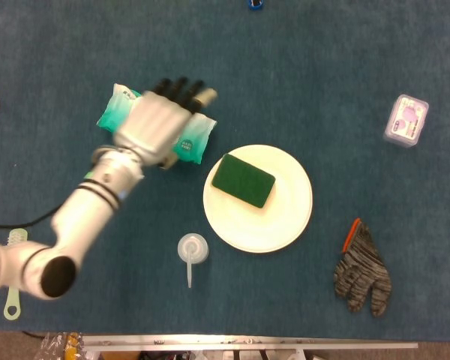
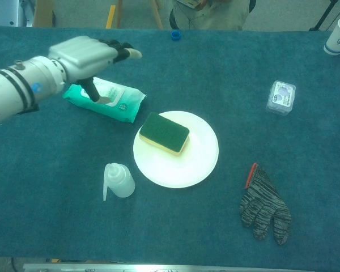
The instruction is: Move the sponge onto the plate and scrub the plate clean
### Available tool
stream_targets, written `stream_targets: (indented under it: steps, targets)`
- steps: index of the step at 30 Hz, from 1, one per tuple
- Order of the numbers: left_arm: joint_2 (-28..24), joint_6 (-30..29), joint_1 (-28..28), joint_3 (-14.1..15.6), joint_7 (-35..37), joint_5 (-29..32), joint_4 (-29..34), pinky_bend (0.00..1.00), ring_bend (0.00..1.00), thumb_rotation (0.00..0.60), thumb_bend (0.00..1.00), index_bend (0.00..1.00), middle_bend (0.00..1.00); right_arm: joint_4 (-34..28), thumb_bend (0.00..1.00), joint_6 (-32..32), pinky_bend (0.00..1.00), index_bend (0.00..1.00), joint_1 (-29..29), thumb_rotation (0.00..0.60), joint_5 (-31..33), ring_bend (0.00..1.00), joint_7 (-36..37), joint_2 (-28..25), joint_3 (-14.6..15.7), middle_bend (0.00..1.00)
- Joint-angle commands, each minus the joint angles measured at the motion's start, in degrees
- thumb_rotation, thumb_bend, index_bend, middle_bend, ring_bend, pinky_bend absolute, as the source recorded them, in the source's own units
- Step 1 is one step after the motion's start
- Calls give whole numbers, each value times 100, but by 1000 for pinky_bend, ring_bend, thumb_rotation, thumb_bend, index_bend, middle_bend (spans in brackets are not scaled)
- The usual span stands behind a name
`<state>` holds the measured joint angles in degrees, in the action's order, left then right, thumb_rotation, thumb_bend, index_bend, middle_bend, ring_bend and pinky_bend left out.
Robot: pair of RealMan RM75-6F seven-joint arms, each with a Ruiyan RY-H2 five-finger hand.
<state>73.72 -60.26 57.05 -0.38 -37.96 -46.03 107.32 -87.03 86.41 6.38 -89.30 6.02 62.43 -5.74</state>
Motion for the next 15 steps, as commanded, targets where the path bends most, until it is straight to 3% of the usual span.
stream_targets:
  steps: [1, 8, 15]
  targets:
    - [-368, -419, -388, 152, 215, -397, 248, 81, 0, 600, 215, 29, 24, -247, 70, -106, 283, 190, 109, 600, -147, 163, -77, -93, 45, 264]
    - [-852, -1019, -1005, 398, 340, -989, 422, 82, 0, 600, 215, 31, 24, -918, 38, -386, 307, 200, 366, 600, -438, 179, -127, -211, 121, 264]
    - [-893, -1730, -1663, 530, 496, -1786, 156, 82, 0, 600, 214, 34, 24, -1825, 3, -1065, 362, 235, 724, 600, -400, 203, -384, -298, 191, 265]
